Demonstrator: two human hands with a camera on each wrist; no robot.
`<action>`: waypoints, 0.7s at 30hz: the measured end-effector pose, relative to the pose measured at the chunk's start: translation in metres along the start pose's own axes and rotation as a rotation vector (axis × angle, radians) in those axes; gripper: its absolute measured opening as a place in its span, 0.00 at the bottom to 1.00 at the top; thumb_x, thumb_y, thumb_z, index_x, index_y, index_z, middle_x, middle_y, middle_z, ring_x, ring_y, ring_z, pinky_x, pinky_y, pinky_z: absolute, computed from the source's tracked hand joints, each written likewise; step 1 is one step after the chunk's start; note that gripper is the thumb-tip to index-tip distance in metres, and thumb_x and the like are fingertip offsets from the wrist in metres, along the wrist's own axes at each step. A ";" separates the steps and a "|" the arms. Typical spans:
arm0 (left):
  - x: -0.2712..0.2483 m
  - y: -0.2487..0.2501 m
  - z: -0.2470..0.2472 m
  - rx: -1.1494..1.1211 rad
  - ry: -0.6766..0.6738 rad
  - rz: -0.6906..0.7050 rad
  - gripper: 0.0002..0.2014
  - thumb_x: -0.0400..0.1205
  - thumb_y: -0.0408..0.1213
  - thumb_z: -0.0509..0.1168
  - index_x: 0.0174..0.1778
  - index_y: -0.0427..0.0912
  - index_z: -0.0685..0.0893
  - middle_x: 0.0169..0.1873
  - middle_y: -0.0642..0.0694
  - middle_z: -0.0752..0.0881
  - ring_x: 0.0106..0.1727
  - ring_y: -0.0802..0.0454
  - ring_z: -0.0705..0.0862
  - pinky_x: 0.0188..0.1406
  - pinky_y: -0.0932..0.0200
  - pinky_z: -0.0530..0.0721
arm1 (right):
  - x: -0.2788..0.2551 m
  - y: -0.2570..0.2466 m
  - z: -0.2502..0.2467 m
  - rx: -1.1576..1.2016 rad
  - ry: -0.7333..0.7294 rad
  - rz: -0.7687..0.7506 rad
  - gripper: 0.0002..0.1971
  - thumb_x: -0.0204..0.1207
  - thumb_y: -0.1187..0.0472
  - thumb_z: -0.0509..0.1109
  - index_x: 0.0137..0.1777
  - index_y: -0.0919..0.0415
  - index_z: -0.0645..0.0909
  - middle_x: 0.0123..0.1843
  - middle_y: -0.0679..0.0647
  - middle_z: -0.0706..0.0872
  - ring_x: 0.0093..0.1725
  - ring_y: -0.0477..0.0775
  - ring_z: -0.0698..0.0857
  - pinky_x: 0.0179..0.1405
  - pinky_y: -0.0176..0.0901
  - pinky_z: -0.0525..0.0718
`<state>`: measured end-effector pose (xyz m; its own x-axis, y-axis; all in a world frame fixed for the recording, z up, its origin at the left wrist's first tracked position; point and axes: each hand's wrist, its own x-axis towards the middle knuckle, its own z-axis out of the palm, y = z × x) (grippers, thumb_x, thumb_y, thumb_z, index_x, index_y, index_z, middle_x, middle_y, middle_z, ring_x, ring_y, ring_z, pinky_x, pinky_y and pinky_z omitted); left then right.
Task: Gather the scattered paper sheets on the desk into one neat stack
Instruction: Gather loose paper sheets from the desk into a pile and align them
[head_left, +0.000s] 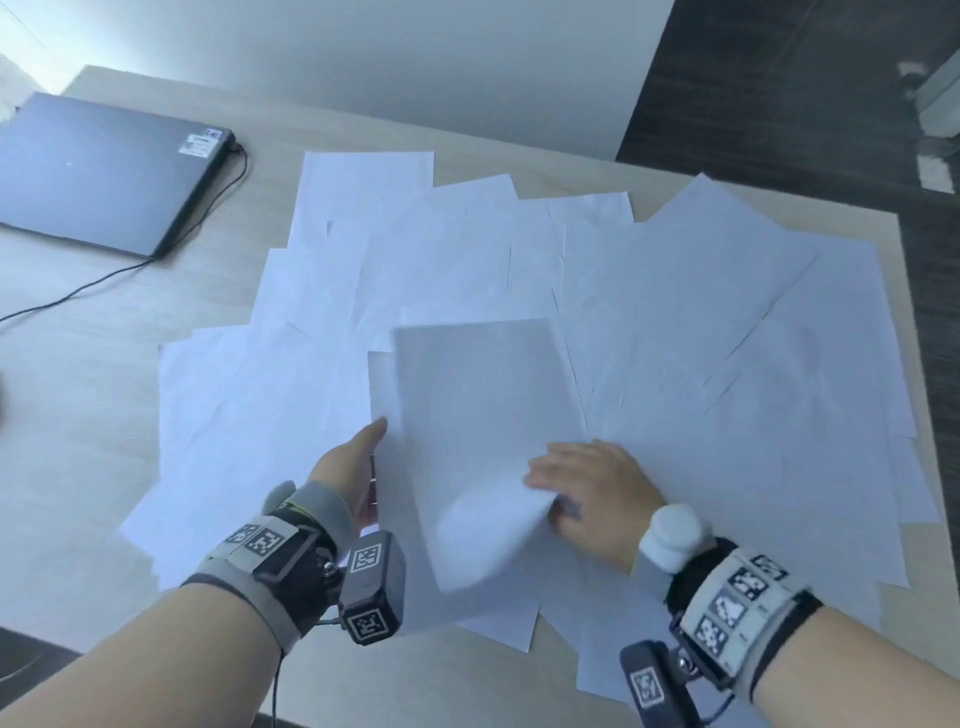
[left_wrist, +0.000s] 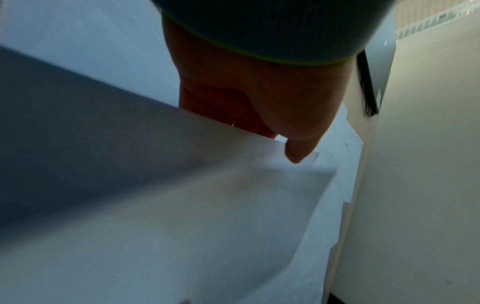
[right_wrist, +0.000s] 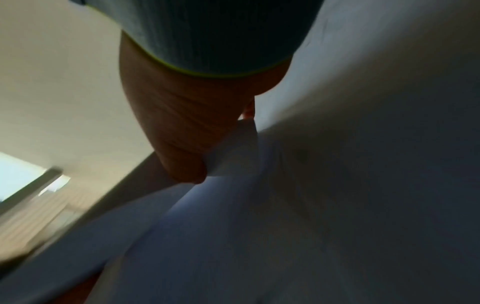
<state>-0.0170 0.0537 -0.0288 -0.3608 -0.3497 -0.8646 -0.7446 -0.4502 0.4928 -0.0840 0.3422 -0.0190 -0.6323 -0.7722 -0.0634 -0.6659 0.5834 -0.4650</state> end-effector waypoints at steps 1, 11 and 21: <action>-0.001 -0.002 0.005 0.010 -0.038 0.004 0.22 0.82 0.60 0.69 0.51 0.42 0.89 0.37 0.47 0.93 0.32 0.44 0.92 0.32 0.53 0.90 | -0.001 -0.008 0.009 -0.018 -0.090 -0.015 0.20 0.65 0.52 0.62 0.56 0.43 0.85 0.60 0.44 0.91 0.61 0.55 0.90 0.58 0.68 0.84; 0.002 -0.021 -0.006 0.262 0.015 0.185 0.21 0.64 0.47 0.79 0.50 0.41 0.91 0.41 0.40 0.95 0.46 0.34 0.94 0.57 0.31 0.90 | -0.028 -0.031 0.024 0.012 -0.337 0.214 0.36 0.74 0.31 0.60 0.83 0.35 0.61 0.89 0.36 0.51 0.88 0.44 0.46 0.85 0.60 0.45; 0.007 -0.022 -0.013 0.367 0.000 0.266 0.33 0.51 0.52 0.82 0.50 0.40 0.89 0.43 0.37 0.94 0.45 0.31 0.93 0.55 0.28 0.90 | -0.109 -0.001 0.001 -0.116 -0.353 0.834 0.65 0.56 0.17 0.64 0.83 0.35 0.26 0.85 0.43 0.20 0.86 0.55 0.27 0.83 0.73 0.44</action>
<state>0.0048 0.0505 -0.0445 -0.5667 -0.4134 -0.7127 -0.7758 -0.0237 0.6306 -0.0144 0.4254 -0.0122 -0.7812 -0.1101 -0.6145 -0.0951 0.9938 -0.0571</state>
